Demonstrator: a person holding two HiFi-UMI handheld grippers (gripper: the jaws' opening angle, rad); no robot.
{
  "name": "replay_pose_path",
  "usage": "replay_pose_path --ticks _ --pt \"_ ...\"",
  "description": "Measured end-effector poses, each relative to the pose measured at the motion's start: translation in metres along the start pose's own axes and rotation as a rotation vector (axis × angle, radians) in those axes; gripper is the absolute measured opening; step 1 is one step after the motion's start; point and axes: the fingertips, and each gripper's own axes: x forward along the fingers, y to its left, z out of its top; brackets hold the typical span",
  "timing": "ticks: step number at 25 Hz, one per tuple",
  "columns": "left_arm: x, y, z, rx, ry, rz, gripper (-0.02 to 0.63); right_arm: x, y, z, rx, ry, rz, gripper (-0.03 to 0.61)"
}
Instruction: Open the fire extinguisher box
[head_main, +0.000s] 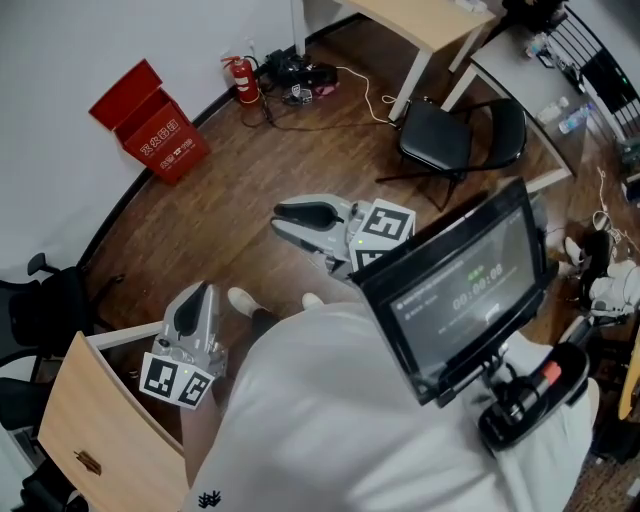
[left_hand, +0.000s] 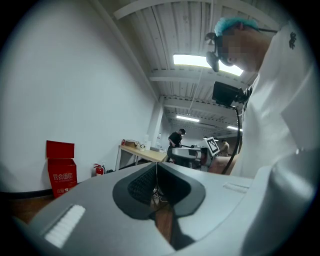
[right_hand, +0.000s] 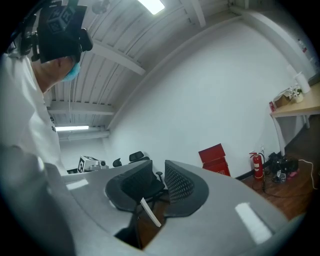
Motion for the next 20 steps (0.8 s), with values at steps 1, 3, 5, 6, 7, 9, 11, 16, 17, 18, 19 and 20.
replay_pose_path --ticks 1,3,5,6,7,9,11,16,17,18,19,20 --pt "-0.001 0.0 0.0 0.001 0.0 0.003 0.005 0.001 0.001 0.0 -0.007 0.004 0.002 0.08" --pt "-0.002 0.002 0.0 -0.002 -0.003 0.008 0.005 0.004 0.002 -0.001 -0.018 0.009 0.005 0.078" --pt "-0.003 0.002 -0.001 -0.005 -0.004 0.014 0.005 0.005 0.003 -0.002 -0.022 0.014 0.007 0.078" --pt "-0.004 0.002 -0.002 -0.007 -0.004 0.016 0.005 0.006 0.003 -0.002 -0.021 0.017 0.009 0.078" --pt "-0.005 0.002 -0.002 -0.008 -0.004 0.018 0.005 0.006 0.003 -0.002 -0.021 0.018 0.01 0.078" --pt "-0.007 0.001 -0.002 -0.009 -0.005 0.023 0.005 0.006 0.005 -0.002 -0.023 0.021 0.011 0.078" --pt "-0.008 0.0 -0.001 -0.009 -0.007 0.028 0.005 0.006 0.006 -0.002 -0.029 0.026 0.011 0.078" --pt "-0.01 0.002 -0.003 -0.016 -0.006 0.039 0.005 0.009 0.005 -0.004 -0.039 0.038 0.015 0.077" --pt "-0.01 0.002 -0.003 -0.017 -0.006 0.039 0.005 0.01 0.005 -0.004 -0.04 0.04 0.016 0.077" --pt "-0.009 0.003 -0.003 -0.017 -0.006 0.038 0.005 0.011 0.005 -0.003 -0.042 0.041 0.016 0.077" --pt "-0.008 0.004 -0.002 -0.017 -0.006 0.035 0.005 0.012 0.004 -0.002 -0.044 0.042 0.016 0.077" --pt "-0.007 0.004 -0.002 -0.017 -0.006 0.032 0.005 0.013 0.003 -0.001 -0.047 0.043 0.016 0.075"
